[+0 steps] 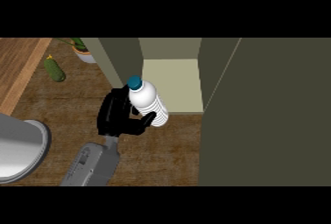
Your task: Pick up the bottled water, place it into the cabinet and close the cabinet
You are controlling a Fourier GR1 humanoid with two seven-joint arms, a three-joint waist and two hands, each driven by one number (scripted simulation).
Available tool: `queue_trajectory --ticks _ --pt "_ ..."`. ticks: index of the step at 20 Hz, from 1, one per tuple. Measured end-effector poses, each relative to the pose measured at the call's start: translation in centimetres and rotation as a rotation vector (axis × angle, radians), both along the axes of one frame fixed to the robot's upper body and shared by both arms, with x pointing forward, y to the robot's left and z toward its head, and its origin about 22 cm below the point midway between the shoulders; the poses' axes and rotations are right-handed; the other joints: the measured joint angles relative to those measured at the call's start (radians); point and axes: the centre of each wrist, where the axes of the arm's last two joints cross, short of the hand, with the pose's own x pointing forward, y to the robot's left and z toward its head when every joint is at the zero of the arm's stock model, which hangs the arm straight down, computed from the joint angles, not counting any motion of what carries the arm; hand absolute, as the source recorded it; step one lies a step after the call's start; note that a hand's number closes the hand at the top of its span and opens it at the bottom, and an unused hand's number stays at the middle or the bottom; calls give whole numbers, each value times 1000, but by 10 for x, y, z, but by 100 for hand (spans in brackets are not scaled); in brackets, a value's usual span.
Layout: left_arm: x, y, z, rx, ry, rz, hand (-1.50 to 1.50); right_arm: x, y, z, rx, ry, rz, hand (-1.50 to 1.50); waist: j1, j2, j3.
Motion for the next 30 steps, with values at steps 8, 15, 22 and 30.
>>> queue_trajectory --ticks 8,15,22,30 --pt "21 -28 13 127 -24 72 150 0 0 2 6 -3 3 -150 1 -4 -1" --pt "39 -49 25 241 -33 169 150 1 2 -2 10 6 17 -150 -12 -4 -1" --pt "93 -69 55 357 -47 199 150 4 -2 -4 12 2 27 -150 -30 9 0" --pt "123 -65 53 484 -36 250 150 8 2 -7 22 -2 33 -150 -41 16 0"
